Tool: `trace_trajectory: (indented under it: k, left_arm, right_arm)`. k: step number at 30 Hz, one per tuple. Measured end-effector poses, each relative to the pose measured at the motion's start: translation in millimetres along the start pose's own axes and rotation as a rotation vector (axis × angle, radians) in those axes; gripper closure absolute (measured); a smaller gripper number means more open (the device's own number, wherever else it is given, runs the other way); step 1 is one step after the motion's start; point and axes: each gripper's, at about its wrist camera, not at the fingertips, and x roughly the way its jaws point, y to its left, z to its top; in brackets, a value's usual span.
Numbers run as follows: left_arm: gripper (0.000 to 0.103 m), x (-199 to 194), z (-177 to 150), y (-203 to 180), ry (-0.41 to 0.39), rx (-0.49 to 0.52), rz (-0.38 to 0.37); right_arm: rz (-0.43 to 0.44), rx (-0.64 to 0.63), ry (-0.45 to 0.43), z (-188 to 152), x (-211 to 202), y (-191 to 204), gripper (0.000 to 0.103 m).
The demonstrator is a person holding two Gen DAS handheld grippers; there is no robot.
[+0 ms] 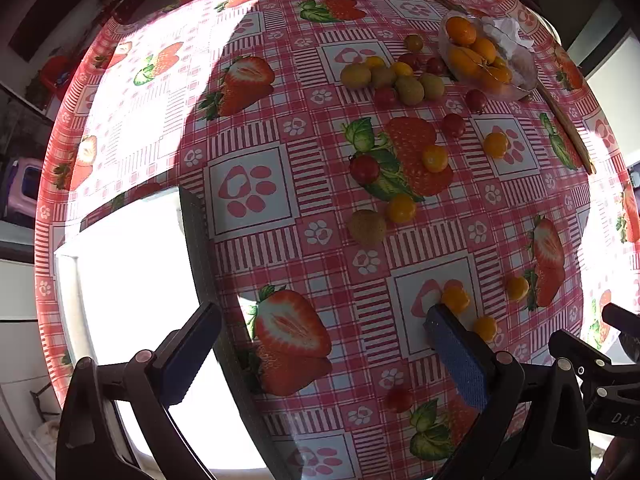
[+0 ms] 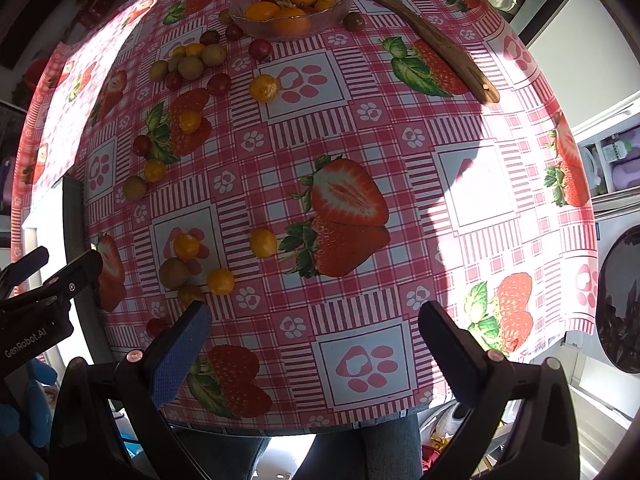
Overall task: Organize fruits
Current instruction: 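Move both grippers over the table toward the scattered small fruits, then grasp a brown round fruit with the left gripper while the right grasps a yellow cherry tomato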
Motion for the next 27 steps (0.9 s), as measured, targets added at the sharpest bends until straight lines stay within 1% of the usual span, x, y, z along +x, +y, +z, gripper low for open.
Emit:
trace_trajectory:
  k: [3,7,8,9,10,12,16,17,18,19,20,21,22,23,24,25,26,27]
  left_arm:
    - [0.0,11.5,8.9,-5.0,-0.007,0.03,0.004]
    - [0.0,23.6,17.7,-11.0,-0.016,0.066,0.008]
    - [0.009,25.8,19.6,-12.5,-0.02,0.074,0.008]
    - [0.014,29.2,21.5,-14.1,-0.014,0.085,0.009]
    - [0.018,33.8,23.8,-15.9,-0.001,0.093,0.009]
    - [0.018,41.6,29.4,-17.4,0.006,0.1,0.017]
    - [0.018,51.1,35.1,-18.3,0.009,0.114,0.026]
    - [0.018,51.9,36.7,-18.8,0.006,0.117,0.024]
    - [0.021,53.2,39.1,-18.6,0.004,0.12,0.022]
    - [0.031,55.5,40.7,-19.5,0.009,0.125,0.02]
    - [0.032,56.0,42.1,-20.2,0.007,0.122,0.008]
    - [0.032,56.9,43.5,-20.6,0.006,0.119,0.008]
    - [0.036,57.1,44.7,-21.7,0.003,0.117,0.0]
    - [0.045,56.9,45.8,-22.6,-0.001,0.114,-0.015]
    - [0.05,57.4,47.3,-25.8,-0.002,0.113,-0.034]
    - [0.061,57.5,50.0,-29.6,-0.002,0.115,-0.055]
    - [0.07,57.1,50.6,-32.0,-0.007,0.122,-0.06]
    - [0.073,56.6,51.0,-35.1,-0.011,0.133,-0.059]
  right_arm:
    - [0.01,0.012,0.015,5.5,8.9,0.6,0.0]
    - [-0.001,-0.011,0.022,12.5,21.9,5.4,0.001]
    - [0.001,-0.016,0.027,14.1,25.6,6.2,0.004]
    - [0.004,-0.02,0.034,15.3,29.2,7.6,0.01]
    - [0.008,-0.024,0.042,16.3,33.2,8.9,0.012]
    - [0.013,-0.029,0.054,18.0,40.6,11.9,0.018]
    - [0.007,-0.045,0.062,21.0,54.0,19.0,0.021]
    - [0.004,-0.049,0.062,22.7,56.1,21.4,0.023]
    - [-0.005,-0.056,0.058,22.9,57.1,23.3,0.023]
    - [-0.012,-0.062,0.052,23.2,57.7,25.6,0.023]
    - [-0.018,-0.068,0.049,24.3,58.4,29.6,0.025]
    - [-0.022,-0.074,0.047,24.4,58.6,31.7,0.03]
    - [-0.033,-0.084,0.044,25.6,58.1,35.1,0.032]
    - [-0.042,-0.097,0.04,26.4,58.5,40.2,0.039]
    - [-0.051,-0.112,0.034,25.9,57.9,44.6,0.049]
    - [-0.054,-0.13,0.027,25.6,56.9,49.2,0.055]
    - [-0.048,-0.143,0.021,25.2,56.1,51.7,0.072]
    - [-0.04,-0.153,0.02,25.2,55.7,54.9,0.083]
